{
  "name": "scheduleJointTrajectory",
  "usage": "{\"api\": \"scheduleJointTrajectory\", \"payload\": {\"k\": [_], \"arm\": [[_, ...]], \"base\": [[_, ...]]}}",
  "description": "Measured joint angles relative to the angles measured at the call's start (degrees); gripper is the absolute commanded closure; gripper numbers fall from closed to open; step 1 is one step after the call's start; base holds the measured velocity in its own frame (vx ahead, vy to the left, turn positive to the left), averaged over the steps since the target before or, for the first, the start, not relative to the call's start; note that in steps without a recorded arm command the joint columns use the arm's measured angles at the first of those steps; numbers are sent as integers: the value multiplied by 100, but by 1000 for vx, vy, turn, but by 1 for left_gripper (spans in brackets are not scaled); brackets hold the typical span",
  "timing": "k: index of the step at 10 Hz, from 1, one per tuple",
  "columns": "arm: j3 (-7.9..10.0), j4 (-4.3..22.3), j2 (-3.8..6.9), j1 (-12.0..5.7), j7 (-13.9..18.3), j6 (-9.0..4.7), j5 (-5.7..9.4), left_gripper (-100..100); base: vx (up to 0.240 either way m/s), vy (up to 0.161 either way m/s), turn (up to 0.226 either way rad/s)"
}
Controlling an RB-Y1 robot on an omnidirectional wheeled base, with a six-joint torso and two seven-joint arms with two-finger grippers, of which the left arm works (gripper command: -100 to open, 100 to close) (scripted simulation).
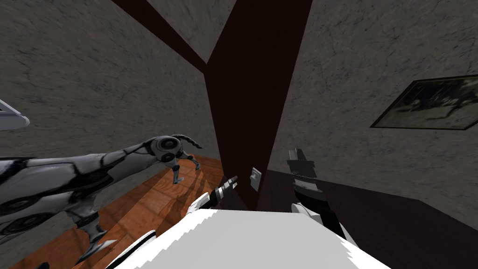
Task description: Push the door open
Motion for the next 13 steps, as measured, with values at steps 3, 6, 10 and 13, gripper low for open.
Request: {"api": "scheduleJointTrajectory", "payload": {"k": [3, 6, 10, 13], "arm": [[162, 258, 212, -88, 161, -376, 2, -100], [333, 609, 431, -229, 319, -821, 15, -100], [548, 830, 789, -267, 557, -1307, 25, -100], [703, 1016, 1024, -309, 719, -1664, 34, -100]], "base": [[-22, -97, 23], [-40, -89, 19], [-44, -96, 19], [-63, -85, 18]]}}
